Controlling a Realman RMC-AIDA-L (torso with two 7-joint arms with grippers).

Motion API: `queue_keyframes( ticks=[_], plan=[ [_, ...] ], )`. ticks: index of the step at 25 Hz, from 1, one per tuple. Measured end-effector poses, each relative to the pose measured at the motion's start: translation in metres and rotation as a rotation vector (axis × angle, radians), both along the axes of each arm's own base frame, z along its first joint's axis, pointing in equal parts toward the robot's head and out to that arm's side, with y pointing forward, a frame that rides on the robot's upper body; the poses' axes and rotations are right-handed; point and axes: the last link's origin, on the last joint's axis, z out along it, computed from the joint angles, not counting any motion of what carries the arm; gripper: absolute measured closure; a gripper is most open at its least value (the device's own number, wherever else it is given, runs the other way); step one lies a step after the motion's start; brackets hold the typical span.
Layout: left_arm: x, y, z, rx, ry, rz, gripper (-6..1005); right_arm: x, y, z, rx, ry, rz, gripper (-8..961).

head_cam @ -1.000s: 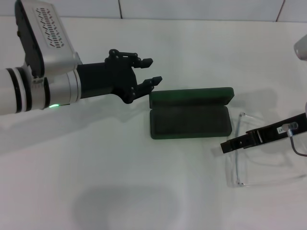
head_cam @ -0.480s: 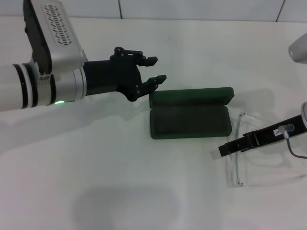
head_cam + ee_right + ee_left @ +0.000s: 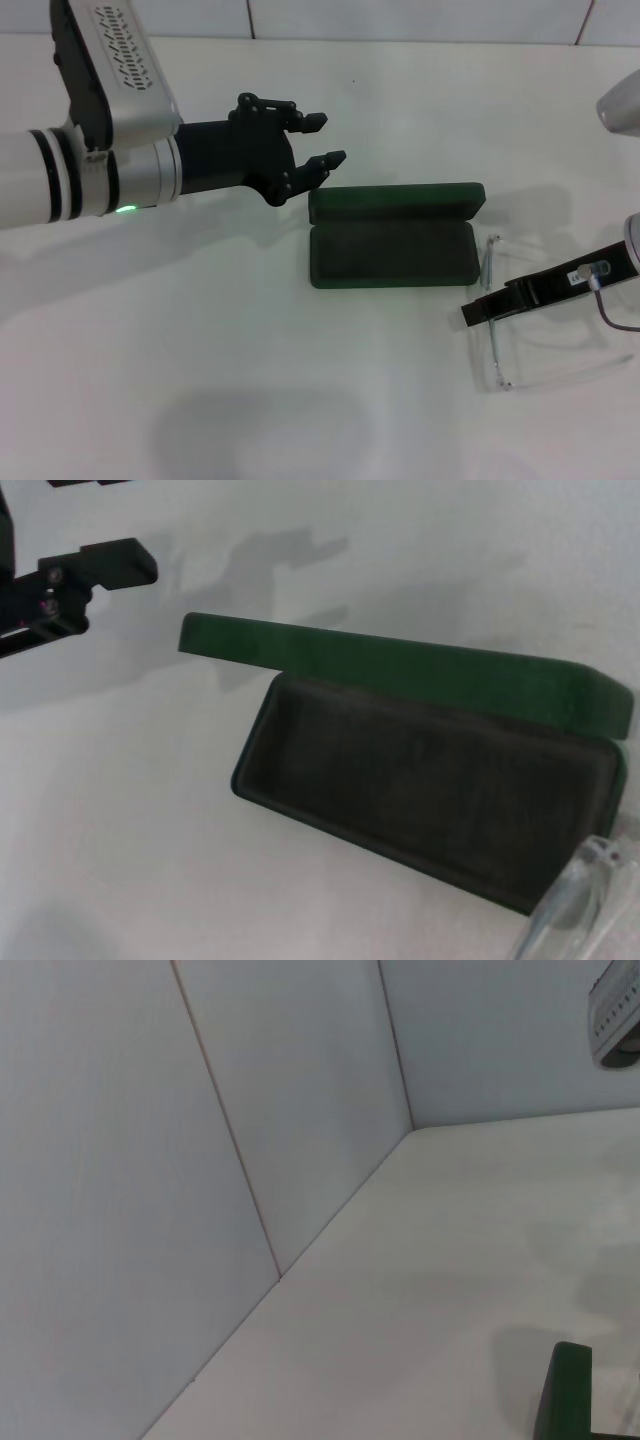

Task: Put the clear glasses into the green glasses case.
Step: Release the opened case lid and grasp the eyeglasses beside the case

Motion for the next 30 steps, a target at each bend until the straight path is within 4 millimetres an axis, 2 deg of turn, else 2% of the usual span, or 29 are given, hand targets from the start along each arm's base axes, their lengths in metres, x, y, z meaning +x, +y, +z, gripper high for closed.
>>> queue_keyframes(
  ticks=[7, 18, 30],
  plan=[
    [0.000, -0.001, -0.001, -0.003, -0.002, 0.004, 575, 0.000, -0.003, 0.000, -0.021, 0.003, -0.001, 546],
    [-0.003, -0.004, -0.001, -0.008, -0.009, 0.014, 574, 0.006, -0.004, 0.012, -0.032, 0.006, -0.004, 539],
    [-0.003, -0.004, 0.000, -0.007, -0.012, 0.015, 574, 0.010, -0.006, 0.017, -0.045, -0.027, -0.006, 503]
  ],
)
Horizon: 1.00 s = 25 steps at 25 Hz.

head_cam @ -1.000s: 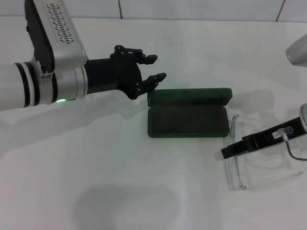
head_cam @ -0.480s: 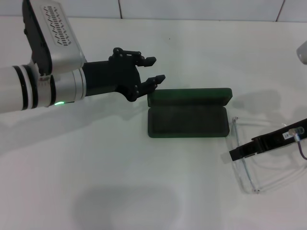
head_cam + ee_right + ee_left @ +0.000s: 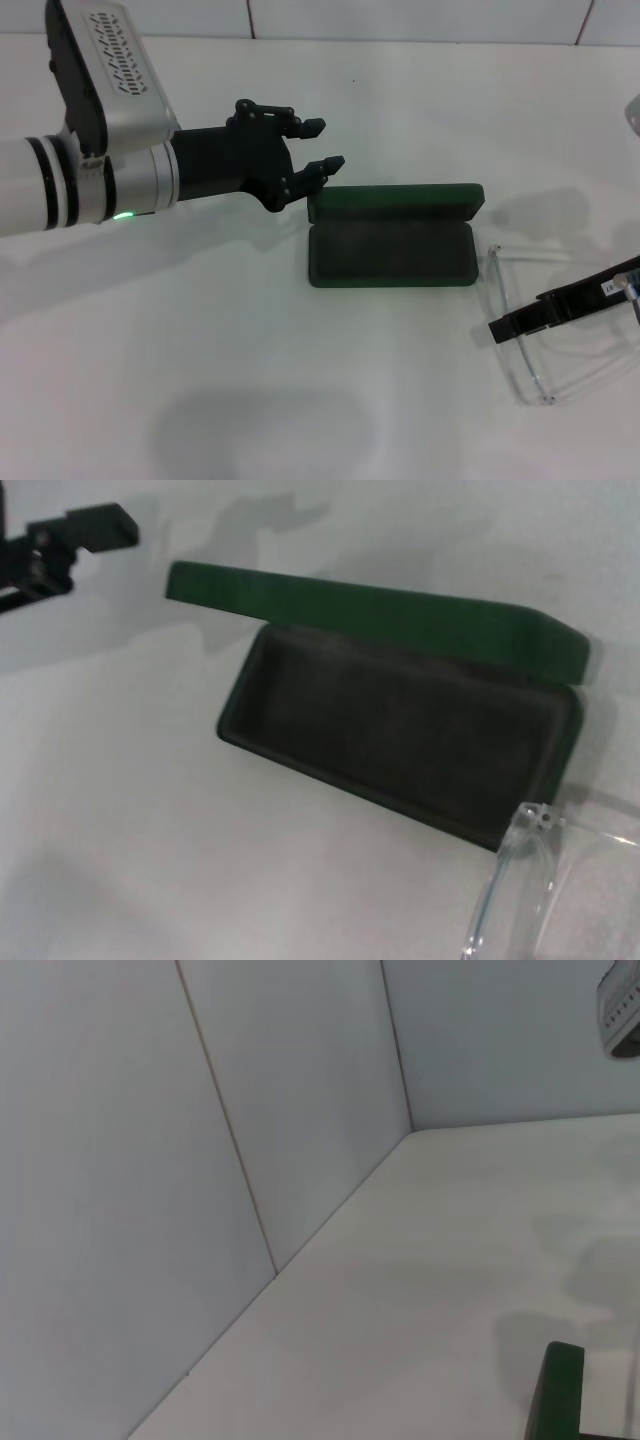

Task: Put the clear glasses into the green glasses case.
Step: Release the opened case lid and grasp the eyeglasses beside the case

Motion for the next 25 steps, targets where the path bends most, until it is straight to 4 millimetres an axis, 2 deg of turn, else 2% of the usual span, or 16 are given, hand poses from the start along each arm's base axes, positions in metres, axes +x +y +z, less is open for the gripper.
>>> queue_keyframes(
  ticks=[7, 25],
  plan=[
    [0.0018, 0.0012, 0.0000, 0.000, 0.002, -0.005, 574, -0.0008, -0.0021, -0.0047, -0.012, 0.000, -0.003, 450],
    [0.0028, 0.0011, -0.0006, -0.002, -0.003, -0.006, 574, 0.0018, -0.0008, -0.0078, -0.004, -0.002, -0.013, 464]
  ],
)
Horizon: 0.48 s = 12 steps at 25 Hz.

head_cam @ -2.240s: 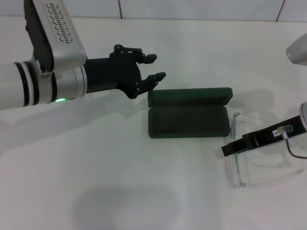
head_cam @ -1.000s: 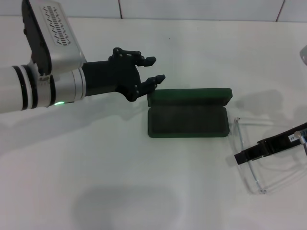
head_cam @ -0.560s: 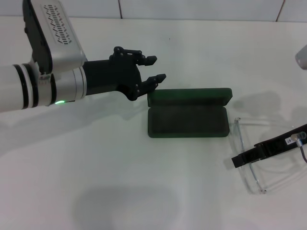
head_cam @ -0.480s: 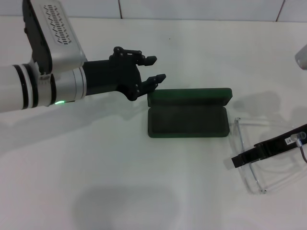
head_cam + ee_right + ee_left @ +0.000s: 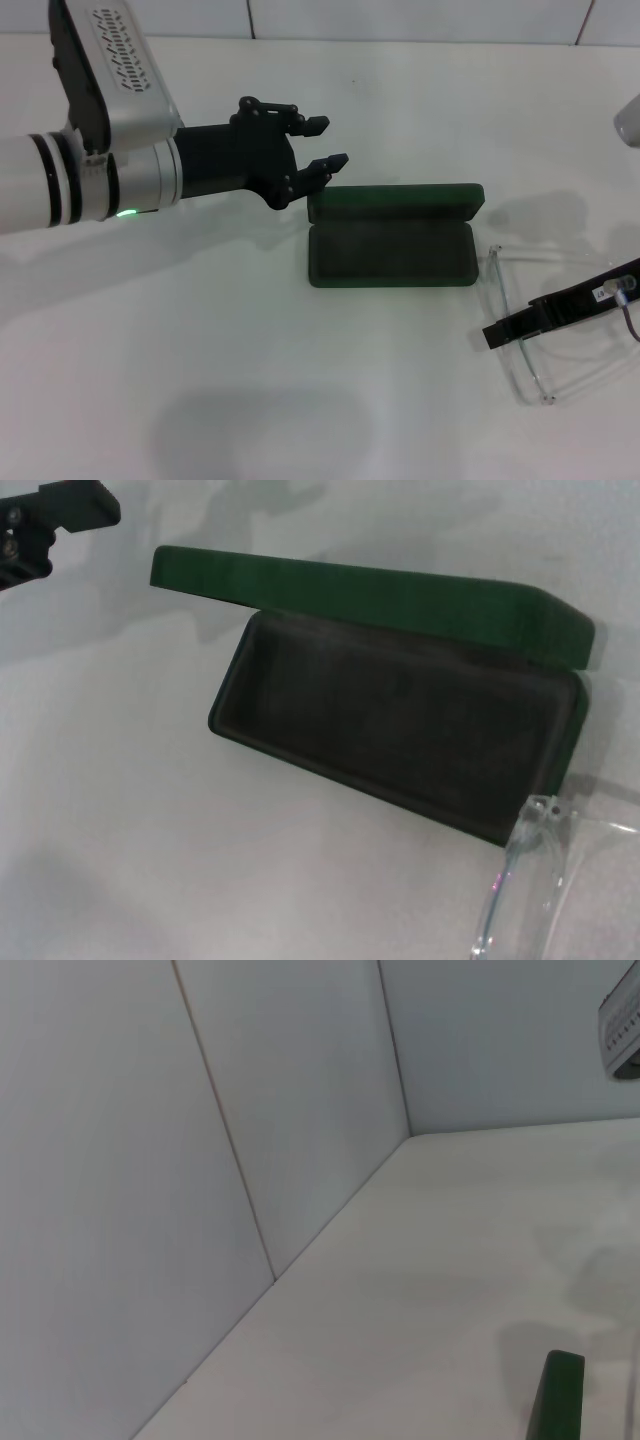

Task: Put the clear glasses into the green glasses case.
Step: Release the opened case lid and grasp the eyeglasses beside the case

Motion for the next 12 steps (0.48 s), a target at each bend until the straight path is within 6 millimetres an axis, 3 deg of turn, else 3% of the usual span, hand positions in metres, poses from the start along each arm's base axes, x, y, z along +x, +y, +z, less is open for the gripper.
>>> queue_keyframes(
  ticks=[12],
  plan=[
    [0.0005, -0.0023, -0.0028, -0.008, 0.003, -0.006, 574, -0.0006, -0.0011, -0.0024, -0.009, -0.004, 0.004, 470]
  ],
)
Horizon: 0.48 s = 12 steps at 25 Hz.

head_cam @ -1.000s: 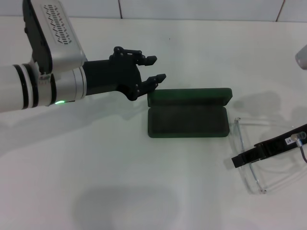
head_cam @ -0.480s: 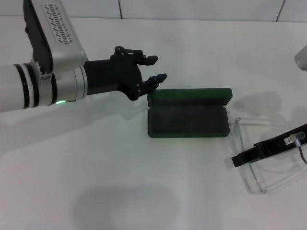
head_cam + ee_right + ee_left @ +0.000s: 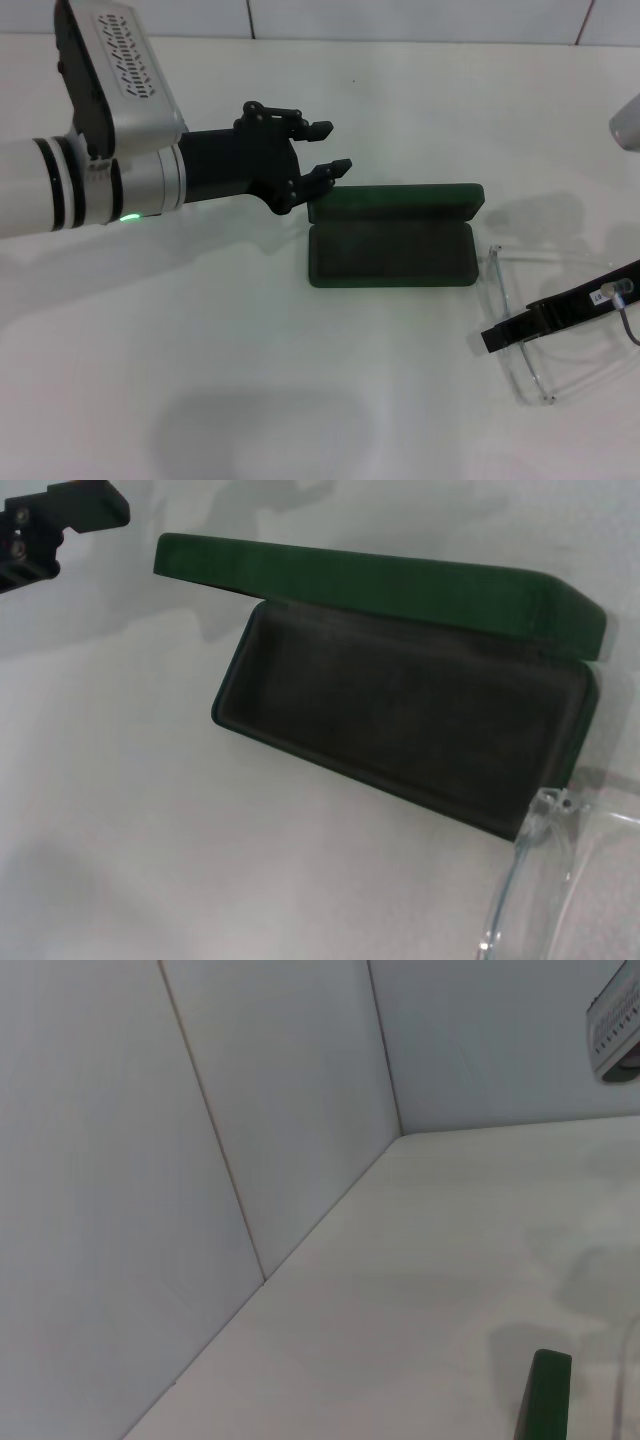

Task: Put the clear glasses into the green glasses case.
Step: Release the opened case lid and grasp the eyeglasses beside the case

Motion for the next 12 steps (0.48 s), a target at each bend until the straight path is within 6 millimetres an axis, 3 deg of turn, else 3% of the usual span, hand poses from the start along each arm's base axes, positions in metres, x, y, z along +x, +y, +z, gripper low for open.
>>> queue_keyframes(
  ticks=[5, 12],
  plan=[
    [0.0005, 0.0004, -0.0002, -0.001, 0.000, 0.000, 574, 0.0000, 0.0002, 0.0000, 0.000, -0.001, 0.007, 472],
    [-0.0009, 0.0000, -0.0002, 0.000, -0.001, 0.006, 574, -0.0013, 0.0001, -0.0001, -0.001, 0.007, 0.012, 609]
  ],
)
